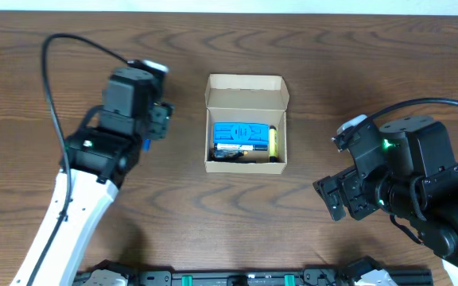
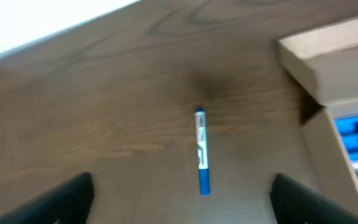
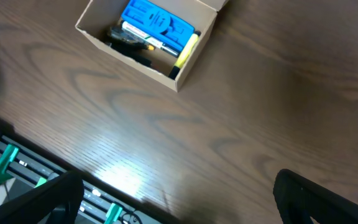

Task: Pack container
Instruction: 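Retract the left gripper toward the blue-capped marker, then grasp the blue-capped whiteboard marker with the left gripper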

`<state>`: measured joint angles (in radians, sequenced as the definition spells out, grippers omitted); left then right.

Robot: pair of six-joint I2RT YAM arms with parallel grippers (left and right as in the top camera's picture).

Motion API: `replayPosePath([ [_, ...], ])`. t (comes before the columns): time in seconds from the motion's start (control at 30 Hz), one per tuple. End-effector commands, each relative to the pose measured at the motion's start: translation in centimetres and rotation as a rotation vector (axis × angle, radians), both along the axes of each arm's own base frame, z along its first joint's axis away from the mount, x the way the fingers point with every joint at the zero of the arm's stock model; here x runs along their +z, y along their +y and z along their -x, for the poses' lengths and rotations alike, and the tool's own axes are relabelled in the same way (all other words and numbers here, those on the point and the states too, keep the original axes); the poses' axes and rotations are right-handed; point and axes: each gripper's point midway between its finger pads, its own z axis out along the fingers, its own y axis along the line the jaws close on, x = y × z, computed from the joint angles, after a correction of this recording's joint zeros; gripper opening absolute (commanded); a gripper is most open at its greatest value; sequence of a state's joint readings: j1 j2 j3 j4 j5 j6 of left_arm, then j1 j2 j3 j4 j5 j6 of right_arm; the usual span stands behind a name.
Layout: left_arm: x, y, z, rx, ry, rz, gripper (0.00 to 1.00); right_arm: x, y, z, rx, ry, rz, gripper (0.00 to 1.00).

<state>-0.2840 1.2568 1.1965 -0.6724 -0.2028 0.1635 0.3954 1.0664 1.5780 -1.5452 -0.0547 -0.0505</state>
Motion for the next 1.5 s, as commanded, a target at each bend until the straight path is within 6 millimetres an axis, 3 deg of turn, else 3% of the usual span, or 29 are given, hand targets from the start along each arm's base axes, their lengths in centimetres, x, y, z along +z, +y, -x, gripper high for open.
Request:
replayPosePath([
  [0.0, 0.1, 1.3, -0.4, 0.063, -0.002, 0.017, 0.95, 0.4, -0.2, -0.1, -0.024, -0.007, -0.011, 0.99],
  [0.17, 0.6, 1.1, -1.0, 0.062, -0.031, 0.031, 0.95, 0.4, -0.2, -0.1, -0.024, -0.007, -0.011, 0.99],
  [0.3, -0.5, 0.7, -1.2, 0.081, 0.004, 0.072, 0.95, 0.4, -0.2, -0.1, -0.024, -0.007, -0.011, 0.99],
  [0.5, -5.8, 0.5, -2.3, 0.116, 0.164, 0.140, 0.96, 0.4, -0.2, -0.1, -0.024, -0.007, -0.011, 0.99],
  [0.73, -11.3, 2.1, -3.4, 0.157, 0.304, 0.126, 0.95, 0.4, -0.2, -0.1, -0.024, -0.007, -0.011, 0.99],
  [1.07, -18.2, 0.9, -4.1, 0.109, 0.458, 0.149, 0.95, 0.4, -0.2, -0.1, -0.024, -0.007, -0.011, 0.99],
  [1.3, -21.5, 1.1, -4.3, 0.119, 0.516, 0.152, 0.96, 0.4, -0.2, -0.1, -0.024, -0.007, -0.011, 0.99],
  [1.47, -22.1, 1.2, -4.8, 0.115, 0.514, 0.205, 1.00, 0.4, -0.2, -0.1, -0.024, -0.007, -0.011, 0.99],
])
